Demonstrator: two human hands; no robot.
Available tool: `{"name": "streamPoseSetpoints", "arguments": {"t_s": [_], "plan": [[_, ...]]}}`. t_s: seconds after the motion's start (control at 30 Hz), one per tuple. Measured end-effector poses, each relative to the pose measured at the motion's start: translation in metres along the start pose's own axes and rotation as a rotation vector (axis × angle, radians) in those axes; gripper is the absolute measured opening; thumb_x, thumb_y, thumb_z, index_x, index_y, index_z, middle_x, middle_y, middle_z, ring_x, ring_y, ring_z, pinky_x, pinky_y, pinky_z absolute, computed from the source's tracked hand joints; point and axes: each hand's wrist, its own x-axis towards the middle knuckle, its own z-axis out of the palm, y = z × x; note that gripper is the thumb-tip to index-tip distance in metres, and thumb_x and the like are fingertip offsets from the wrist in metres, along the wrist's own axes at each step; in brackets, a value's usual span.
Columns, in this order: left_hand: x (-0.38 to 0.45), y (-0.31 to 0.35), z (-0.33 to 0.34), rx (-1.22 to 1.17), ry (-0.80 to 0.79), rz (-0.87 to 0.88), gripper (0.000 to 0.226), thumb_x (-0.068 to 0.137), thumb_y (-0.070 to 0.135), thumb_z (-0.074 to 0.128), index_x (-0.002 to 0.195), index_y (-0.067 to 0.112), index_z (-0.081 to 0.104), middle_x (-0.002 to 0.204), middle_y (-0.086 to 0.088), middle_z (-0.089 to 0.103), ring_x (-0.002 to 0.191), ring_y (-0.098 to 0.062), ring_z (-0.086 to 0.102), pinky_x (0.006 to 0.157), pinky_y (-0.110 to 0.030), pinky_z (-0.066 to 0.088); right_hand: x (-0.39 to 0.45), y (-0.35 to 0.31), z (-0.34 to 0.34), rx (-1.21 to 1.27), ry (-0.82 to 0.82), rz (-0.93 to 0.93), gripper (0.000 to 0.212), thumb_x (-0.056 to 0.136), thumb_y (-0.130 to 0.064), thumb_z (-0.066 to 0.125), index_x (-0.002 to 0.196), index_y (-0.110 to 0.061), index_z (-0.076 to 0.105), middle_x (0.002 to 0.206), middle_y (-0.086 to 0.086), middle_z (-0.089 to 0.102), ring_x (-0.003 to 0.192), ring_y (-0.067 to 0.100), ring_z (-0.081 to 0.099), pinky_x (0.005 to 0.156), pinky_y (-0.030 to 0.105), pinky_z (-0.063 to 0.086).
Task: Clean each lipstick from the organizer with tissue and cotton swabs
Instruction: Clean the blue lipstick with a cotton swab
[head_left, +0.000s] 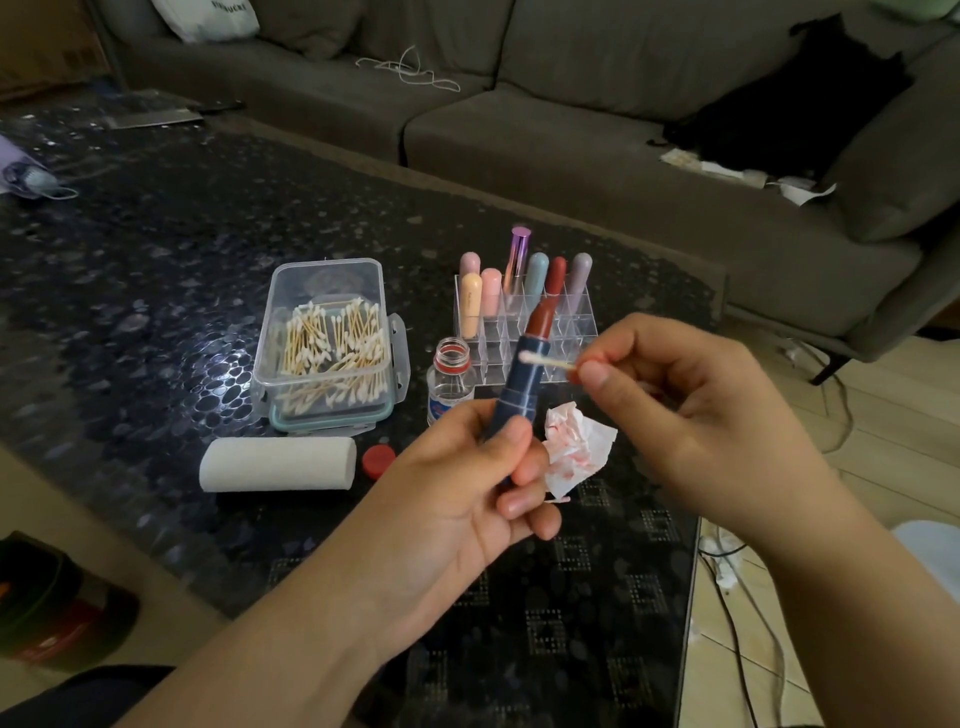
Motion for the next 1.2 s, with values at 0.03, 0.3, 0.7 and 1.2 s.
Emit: {"name": "streamPoseSetpoints", "arguments": {"t_s": [0.03,0.3,0.7,1.2], "plan": [[-0.0002,-0.0003,-0.0004,-0.009,-0.006,-0.003,0.011,0.079,0.016,0.055,0.088,0.01,0.051,0.062,-0.002,0.045,0.05,-0.011,0.037,0.051,-0.026,0.047,0.0001,0.0001,-0.0011,0.008,0.022,0.006,0.011,0.091,-0.022,0.059,0.082,-0.017,0.063,0.056,-0.001,0.052,0.047,0.004,0.042,0.047,0.01,0.033],[-0.0003,0.0011,-0.0022,-0.026,-0.015,-0.019,0.029,0.092,0.028,0.051,0.089,0.004,0.065,0.067,-0.007,0.052,0.056,-0.015,0.048,0.055,-0.028,0.049,-0.0007,0.0002,-0.0006,0.003,-0.013,0.013,0.013,0.086,-0.026,0.056,0.08,-0.018,0.063,0.059,-0.001,0.057,0.05,0.01,0.047,0.049,0.021,0.041],[-0.0005,0.0015,-0.0004,-0.041,-0.058,-0.017,0.015,0.078,0.017,0.057,0.09,0.009,0.058,0.06,-0.001,0.041,0.048,-0.01,0.035,0.052,-0.027,0.046,-0.0012,-0.002,-0.0013,0.024,-0.043,0.019,0.016,0.087,-0.027,0.054,0.081,-0.015,0.063,0.053,-0.001,0.049,0.043,0.003,0.04,0.045,0.01,0.031],[-0.0002,0.0006,-0.0054,-0.064,-0.103,-0.024,0.029,0.087,0.027,0.049,0.095,0.003,0.064,0.066,-0.003,0.049,0.051,-0.012,0.043,0.056,-0.029,0.049,-0.001,-0.0018,-0.0033,0.047,-0.077,0.024,0.015,0.087,-0.025,0.055,0.081,-0.015,0.064,0.056,0.001,0.054,0.046,0.004,0.043,0.047,0.012,0.034]]}}
